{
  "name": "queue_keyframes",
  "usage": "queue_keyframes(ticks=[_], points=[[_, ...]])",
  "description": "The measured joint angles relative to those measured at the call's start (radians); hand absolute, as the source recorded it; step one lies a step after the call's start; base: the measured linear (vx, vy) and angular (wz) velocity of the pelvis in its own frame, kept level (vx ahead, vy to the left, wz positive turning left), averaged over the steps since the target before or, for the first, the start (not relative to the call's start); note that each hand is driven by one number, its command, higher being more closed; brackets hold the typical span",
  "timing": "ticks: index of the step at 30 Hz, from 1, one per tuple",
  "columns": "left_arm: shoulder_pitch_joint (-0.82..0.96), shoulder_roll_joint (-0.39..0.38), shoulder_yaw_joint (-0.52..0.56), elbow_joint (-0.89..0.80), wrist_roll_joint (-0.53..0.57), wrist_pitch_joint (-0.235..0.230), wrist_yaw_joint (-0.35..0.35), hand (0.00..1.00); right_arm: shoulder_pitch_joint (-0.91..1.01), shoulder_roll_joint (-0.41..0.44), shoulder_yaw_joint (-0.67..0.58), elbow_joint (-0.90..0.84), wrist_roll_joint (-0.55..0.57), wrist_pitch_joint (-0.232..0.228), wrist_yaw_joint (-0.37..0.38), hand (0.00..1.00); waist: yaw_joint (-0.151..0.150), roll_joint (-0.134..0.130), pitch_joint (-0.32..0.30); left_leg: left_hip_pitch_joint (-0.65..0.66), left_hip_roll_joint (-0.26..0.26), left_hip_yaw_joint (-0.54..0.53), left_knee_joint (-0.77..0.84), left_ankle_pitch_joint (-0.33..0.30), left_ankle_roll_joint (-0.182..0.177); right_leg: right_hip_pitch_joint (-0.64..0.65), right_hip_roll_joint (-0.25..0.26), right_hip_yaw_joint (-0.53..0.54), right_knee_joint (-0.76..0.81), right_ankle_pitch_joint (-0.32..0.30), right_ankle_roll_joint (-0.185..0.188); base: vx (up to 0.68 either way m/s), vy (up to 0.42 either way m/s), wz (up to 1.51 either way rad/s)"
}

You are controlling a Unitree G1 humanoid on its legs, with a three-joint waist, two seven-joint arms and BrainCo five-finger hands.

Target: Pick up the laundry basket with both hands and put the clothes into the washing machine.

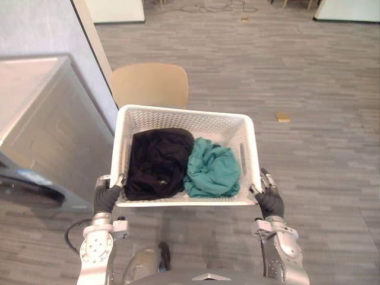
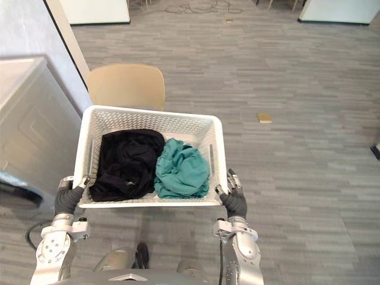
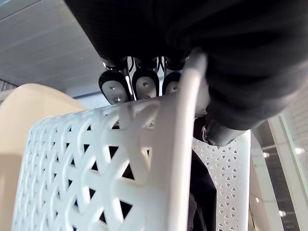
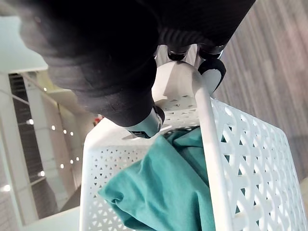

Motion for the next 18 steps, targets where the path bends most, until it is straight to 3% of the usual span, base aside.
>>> queue_keyframes(ticks=[2,3,4,5,6,7,9,11,13,15,17,18], points=[[0.004,0.001,0.004,-0.033,-0.002,-0.001,-0.001,1.0,-0.003,-0.003,0.001,-0.004,0.003,-0.004,0.019,1.0,-0.007,0.042,0.016,0.077,0.028,-0.036,-0.048,-0.013,-0.002,-0.105,0.029,-0.031,-0.146,-0.056,-0.005,0.54,-0.035,0.42],[0.007,0.003,0.009,-0.05,-0.002,-0.016,-0.001,1.0,-0.004,-0.008,0.009,-0.004,0.007,-0.004,0.025,1.0,-0.01,0.049,0.018,0.112,0.047,-0.045,-0.063,-0.038,-0.03,-0.169,0.054,-0.017,-0.349,-0.043,0.012,0.46,-0.067,0.5],[0.009,0.004,0.01,-0.053,-0.002,-0.018,0.0,1.0,-0.005,-0.008,0.012,-0.004,0.008,-0.004,0.025,1.0,-0.011,0.046,0.017,0.117,0.048,-0.047,-0.061,-0.048,-0.037,-0.174,0.056,-0.014,-0.397,-0.029,0.016,0.45,-0.109,0.68],[0.024,0.017,0.012,-0.076,-0.002,-0.02,0.004,1.0,0.003,-0.01,0.025,-0.011,0.015,-0.008,0.023,1.0,-0.027,0.014,0.016,0.129,0.033,-0.063,-0.026,-0.103,-0.079,-0.164,0.045,0.006,-0.641,0.148,0.0,0.44,-0.156,0.66],[0.02,0.01,0.004,-0.053,-0.002,-0.023,0.006,1.0,0.007,-0.031,0.03,-0.01,0.026,-0.01,0.02,1.0,-0.022,0.031,0.031,0.138,0.06,-0.102,0.024,-0.151,-0.096,-0.137,0.048,-0.025,-0.608,0.181,-0.005,0.51,-0.188,0.64],[0.029,-0.01,0.004,-0.053,-0.001,-0.022,0.006,1.0,0.01,-0.052,0.031,-0.016,0.027,-0.008,0.019,1.0,-0.015,0.038,0.027,0.135,0.076,-0.103,0.044,-0.15,-0.095,-0.116,0.057,-0.039,-0.615,0.167,-0.013,0.4,-0.16,0.32],[0.037,-0.021,0.004,-0.052,0.0,-0.022,0.006,1.0,0.028,-0.062,0.036,-0.06,0.038,-0.007,0.018,1.0,-0.012,0.044,0.03,0.121,0.095,-0.099,0.108,-0.146,-0.094,-0.09,0.059,-0.067,-0.613,0.124,-0.019,0.31,-0.125,0.38],[0.041,-0.039,0.015,-0.052,-0.002,-0.022,0.01,1.0,0.046,-0.062,0.042,-0.105,0.066,-0.007,0.015,1.0,0.009,0.043,0.047,0.017,0.139,-0.081,0.38,-0.147,-0.095,-0.028,0.055,-0.075,-0.626,0.081,-0.027,0.31,-0.059,0.24],[0.053,-0.041,0.022,-0.053,-0.004,-0.022,0.017,1.0,0.06,-0.057,0.048,-0.121,0.082,-0.007,0.013,1.0,0.027,0.039,0.048,0.004,0.167,-0.079,0.42,-0.164,-0.079,-0.001,0.05,-0.068,-0.644,0.077,-0.028,0.17,0.034,-0.17],[0.07,-0.056,0.073,-0.055,-0.022,-0.022,0.04,1.0,0.073,-0.056,0.074,-0.136,0.111,-0.007,0.014,1.0,0.031,0.037,0.046,-0.003,0.213,-0.097,0.319,-0.165,-0.061,0.009,0.031,-0.041,-0.648,0.063,-0.013,0.15,0.085,-0.29],[0.08,-0.064,0.105,-0.056,-0.029,-0.022,0.057,1.0,0.09,-0.057,0.075,-0.136,0.123,-0.006,0.017,1.0,0.029,0.063,0.03,0.01,0.236,-0.121,0.178,-0.096,-0.065,-0.013,0.032,-0.03,-0.634,0.052,0.005,0.1,0.182,-0.21],[0.09,-0.07,0.123,-0.056,-0.029,-0.022,0.071,1.0,0.112,-0.057,0.076,-0.134,0.124,-0.002,0.018,1.0,0.023,0.083,0.017,0.018,0.24,-0.119,0.097,-0.031,-0.1,-0.038,0.031,-0.023,-0.604,0.035,0.031,0.1,0.273,0.02]])
